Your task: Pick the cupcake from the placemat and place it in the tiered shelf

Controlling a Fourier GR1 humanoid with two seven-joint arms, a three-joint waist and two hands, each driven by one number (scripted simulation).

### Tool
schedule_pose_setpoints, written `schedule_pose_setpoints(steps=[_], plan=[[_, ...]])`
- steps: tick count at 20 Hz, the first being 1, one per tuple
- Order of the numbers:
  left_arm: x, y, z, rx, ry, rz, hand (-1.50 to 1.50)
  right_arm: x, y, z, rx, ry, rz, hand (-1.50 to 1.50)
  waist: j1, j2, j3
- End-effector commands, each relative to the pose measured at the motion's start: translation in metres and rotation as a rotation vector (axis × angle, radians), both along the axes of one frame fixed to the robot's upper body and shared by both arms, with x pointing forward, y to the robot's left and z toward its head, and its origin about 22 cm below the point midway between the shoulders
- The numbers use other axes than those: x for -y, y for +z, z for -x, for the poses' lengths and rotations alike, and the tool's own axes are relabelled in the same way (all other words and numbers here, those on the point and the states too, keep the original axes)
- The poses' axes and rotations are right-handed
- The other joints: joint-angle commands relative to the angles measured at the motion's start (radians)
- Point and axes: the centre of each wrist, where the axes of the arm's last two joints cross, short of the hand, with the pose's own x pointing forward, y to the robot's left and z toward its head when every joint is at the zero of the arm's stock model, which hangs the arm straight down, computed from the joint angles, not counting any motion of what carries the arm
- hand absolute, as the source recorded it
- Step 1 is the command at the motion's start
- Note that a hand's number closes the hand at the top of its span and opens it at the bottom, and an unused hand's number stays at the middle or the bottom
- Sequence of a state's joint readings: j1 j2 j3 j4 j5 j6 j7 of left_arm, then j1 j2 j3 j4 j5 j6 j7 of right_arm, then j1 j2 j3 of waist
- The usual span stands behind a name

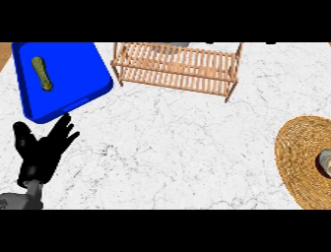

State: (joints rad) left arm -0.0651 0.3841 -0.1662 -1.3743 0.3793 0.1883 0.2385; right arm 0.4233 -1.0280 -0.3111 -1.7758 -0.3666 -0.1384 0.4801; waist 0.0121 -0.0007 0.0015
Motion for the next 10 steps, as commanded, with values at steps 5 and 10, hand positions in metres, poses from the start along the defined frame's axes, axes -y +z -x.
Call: schedule_pose_setpoints(steps=[5, 10], plan=[[-0.016, -0.006, 0.009, -0.042, -0.003, -0.002, 0.0, -0.031, -0.009, -0.035, -0.168, -0.031, 0.024, -1.5, 0.001, 0.003, -0.002], [-0.006, -0.008, 0.009, -0.036, 0.003, 0.002, 0.0, -0.053, -0.021, -0.05, -0.242, -0.015, 0.069, -1.5, -0.004, 0.002, -0.002]])
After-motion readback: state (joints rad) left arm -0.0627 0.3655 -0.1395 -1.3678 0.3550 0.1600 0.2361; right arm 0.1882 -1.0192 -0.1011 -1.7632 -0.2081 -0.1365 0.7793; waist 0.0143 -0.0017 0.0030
